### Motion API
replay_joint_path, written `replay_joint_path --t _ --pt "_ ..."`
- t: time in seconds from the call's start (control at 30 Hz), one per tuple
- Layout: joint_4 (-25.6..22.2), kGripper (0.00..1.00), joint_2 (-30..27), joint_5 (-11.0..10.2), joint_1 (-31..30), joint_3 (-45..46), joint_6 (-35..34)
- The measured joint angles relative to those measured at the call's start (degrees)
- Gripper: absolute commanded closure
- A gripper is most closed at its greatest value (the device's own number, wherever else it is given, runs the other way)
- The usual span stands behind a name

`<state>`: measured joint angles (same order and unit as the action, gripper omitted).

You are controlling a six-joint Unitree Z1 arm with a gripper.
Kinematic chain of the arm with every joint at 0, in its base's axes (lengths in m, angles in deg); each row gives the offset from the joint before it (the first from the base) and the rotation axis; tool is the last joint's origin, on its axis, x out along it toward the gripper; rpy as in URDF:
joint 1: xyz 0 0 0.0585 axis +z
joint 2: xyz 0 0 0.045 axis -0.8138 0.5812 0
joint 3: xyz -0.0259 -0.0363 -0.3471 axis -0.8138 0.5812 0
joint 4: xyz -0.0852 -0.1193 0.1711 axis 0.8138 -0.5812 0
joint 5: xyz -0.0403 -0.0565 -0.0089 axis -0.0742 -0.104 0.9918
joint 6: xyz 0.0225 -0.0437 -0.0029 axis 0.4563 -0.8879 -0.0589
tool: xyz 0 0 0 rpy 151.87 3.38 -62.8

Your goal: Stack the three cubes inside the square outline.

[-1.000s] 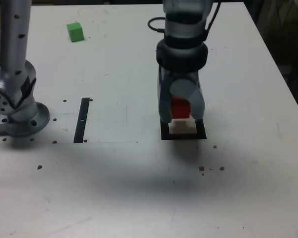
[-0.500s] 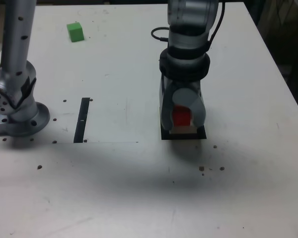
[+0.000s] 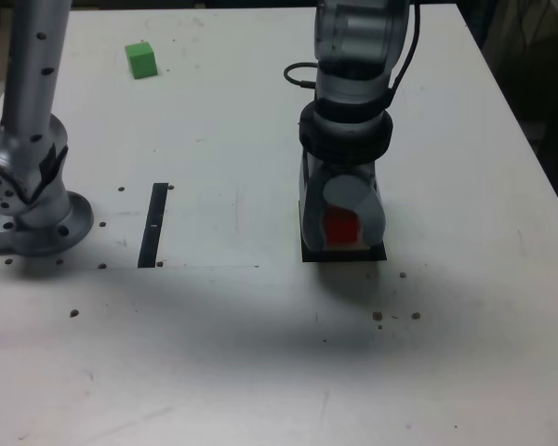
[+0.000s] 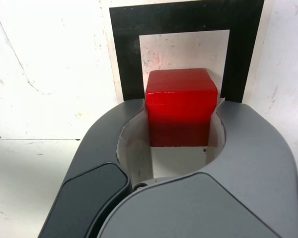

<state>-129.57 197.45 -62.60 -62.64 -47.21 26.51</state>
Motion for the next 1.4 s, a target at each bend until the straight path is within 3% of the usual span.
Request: replay_joint_path --t 0.1,0.2,0.53,0.73,0.97,1.4 --pt "0.6 0.10 0.1 0.1 0.1 0.5 0.2" --pt "1.3 0.02 0.1 0.3 0.2 1.2 0.4" --pt "1.5 0.01 0.0 0.3 0.3 2.0 0.3" --pt "0.6 0.01 -2.2 -1.1 1.1 3.2 -0.1" --pt "-3.3 0.01 -3.8 -2.9 4.6 1.9 1.0" --pt "-6.1 0.00 -4.2 -2.8 14.2 -0.8 5.2"
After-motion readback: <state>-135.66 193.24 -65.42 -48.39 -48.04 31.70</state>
